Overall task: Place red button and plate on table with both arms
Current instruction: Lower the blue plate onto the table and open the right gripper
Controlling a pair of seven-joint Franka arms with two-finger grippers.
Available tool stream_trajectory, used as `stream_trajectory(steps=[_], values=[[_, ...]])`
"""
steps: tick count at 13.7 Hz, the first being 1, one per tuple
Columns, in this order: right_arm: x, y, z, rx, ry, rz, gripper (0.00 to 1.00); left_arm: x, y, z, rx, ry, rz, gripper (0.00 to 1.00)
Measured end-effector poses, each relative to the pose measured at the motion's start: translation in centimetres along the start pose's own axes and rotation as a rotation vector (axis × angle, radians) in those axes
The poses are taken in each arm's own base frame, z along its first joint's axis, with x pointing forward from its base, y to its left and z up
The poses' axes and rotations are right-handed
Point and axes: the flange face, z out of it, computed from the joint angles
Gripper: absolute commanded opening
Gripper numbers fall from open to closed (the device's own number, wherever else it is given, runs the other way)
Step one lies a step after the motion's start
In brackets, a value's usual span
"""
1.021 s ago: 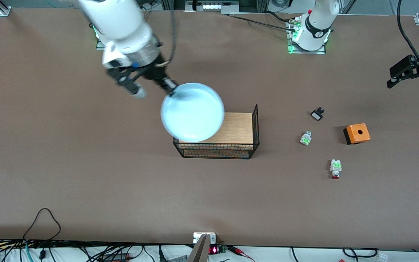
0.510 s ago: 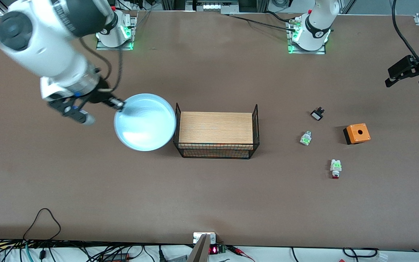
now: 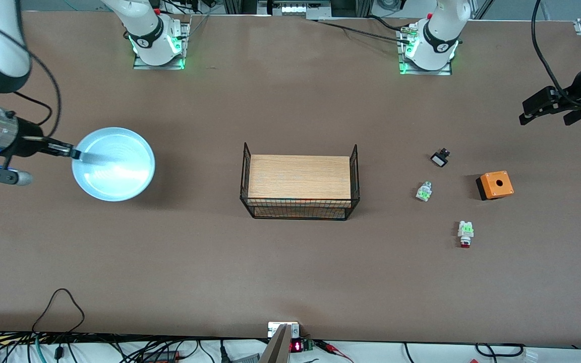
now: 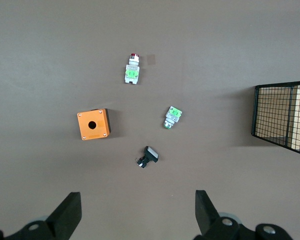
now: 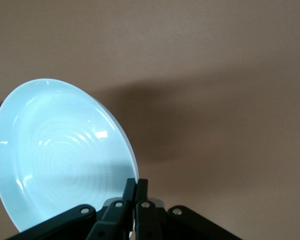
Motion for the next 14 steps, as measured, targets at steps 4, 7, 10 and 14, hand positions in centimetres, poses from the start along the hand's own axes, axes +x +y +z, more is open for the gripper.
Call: stream_trajectory(steps=[4,7,10,14], values=[[0.2,2.3,4.4,-0.013,-0.012,-0.087,0.00,0.1,-0.1,-0.1,0.000,0.003,-0.001,1.00],[0.1,3.9,8.3,-0.033,0.001,-0.132,0.00,0.1,-0.3,-0.1,0.000,0.005,-0.005,1.00],[-0.5,5.4,12.9,-0.038,0.031,-0.151,0.00,0.7,-0.4,-1.0,-0.003,0.026,-0.009,1.00],[-2.5,6.7,19.2,-0.046,0.056,-0.168,0.00,2.0,-0.6,-1.2,-0.011,0.035,-0.014,1.00]])
